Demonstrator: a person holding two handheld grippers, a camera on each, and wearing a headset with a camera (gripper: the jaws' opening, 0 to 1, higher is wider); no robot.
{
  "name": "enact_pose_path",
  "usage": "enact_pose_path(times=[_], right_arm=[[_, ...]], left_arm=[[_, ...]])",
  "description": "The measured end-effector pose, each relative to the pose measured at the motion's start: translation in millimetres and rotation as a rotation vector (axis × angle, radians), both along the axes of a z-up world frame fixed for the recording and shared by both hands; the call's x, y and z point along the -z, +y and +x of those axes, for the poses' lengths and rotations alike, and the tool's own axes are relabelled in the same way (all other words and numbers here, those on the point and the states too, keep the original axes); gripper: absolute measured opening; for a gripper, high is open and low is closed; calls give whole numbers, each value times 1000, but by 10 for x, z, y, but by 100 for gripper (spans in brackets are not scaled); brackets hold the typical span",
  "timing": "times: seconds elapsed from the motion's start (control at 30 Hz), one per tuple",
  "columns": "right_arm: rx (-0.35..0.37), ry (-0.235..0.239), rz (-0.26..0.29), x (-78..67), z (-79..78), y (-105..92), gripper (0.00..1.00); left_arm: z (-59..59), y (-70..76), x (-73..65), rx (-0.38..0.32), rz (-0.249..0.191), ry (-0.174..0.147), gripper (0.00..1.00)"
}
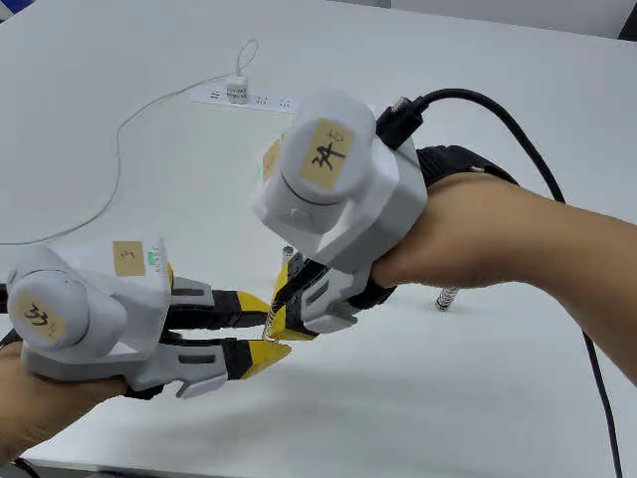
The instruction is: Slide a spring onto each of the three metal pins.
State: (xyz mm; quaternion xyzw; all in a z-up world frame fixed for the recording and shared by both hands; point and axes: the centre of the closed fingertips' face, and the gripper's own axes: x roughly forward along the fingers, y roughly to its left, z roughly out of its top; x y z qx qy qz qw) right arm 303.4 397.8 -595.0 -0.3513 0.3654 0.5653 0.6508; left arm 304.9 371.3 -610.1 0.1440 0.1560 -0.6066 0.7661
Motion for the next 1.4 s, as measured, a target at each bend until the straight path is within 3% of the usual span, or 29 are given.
enact_pose_path(times=[0.27,0.73,1.0,1.17,1.4], right_arm=[[35,-14,-3,-62,115,-110,12],[89,-66,-27,-168,446,-315,12],[113,-92,-47,-181,735,-333,12],[117,-94,-43,-180,848,-257,12],[111,-98,-69,-69,946,-236,12]], left_arm=[[42,96,26,-59,-15,33,32],[161,190,9,-153,-44,47,47],[178,232,5,-178,-50,50,50],[197,255,0,-191,-55,53,51],[209,266,1,-201,-61,58,52]])
